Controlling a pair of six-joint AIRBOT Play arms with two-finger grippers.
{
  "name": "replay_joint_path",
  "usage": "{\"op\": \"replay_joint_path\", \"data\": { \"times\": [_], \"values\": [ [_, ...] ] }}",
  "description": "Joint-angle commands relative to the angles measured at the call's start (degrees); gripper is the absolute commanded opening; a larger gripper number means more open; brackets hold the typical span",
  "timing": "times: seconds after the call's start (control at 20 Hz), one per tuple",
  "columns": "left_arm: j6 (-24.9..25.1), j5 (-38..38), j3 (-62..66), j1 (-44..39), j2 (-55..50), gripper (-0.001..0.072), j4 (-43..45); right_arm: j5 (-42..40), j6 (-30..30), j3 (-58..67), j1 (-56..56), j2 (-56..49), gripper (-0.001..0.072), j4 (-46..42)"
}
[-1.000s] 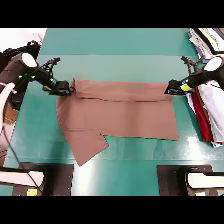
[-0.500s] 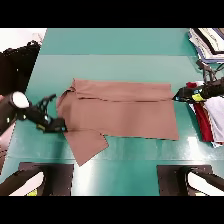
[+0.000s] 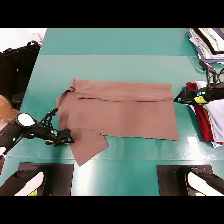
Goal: Fold the shirts.
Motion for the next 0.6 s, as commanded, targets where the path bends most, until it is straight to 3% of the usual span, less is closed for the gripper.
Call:
{"op": "replay_joint_path", "data": {
  "times": [0.0,0.2,0.55],
  "values": [
    [0.2,1.5,-0.4,0.0,0.2,0.0027,-2.9,3.2,-0.7,-0.1,-0.1,0.1,0.0384,-0.7],
    [0.6,-1.8,3.4,0.0,2.3,0.0025,-2.9,8.2,-1.4,-3.6,-4.2,1.6,0.0384,-0.7],
    [0.6,-0.8,8.2,0.0,6.1,0.0026,-2.9,7.2,-2.7,-28.1,-23.1,7.9,0.0385,0.3]
  ]
}}
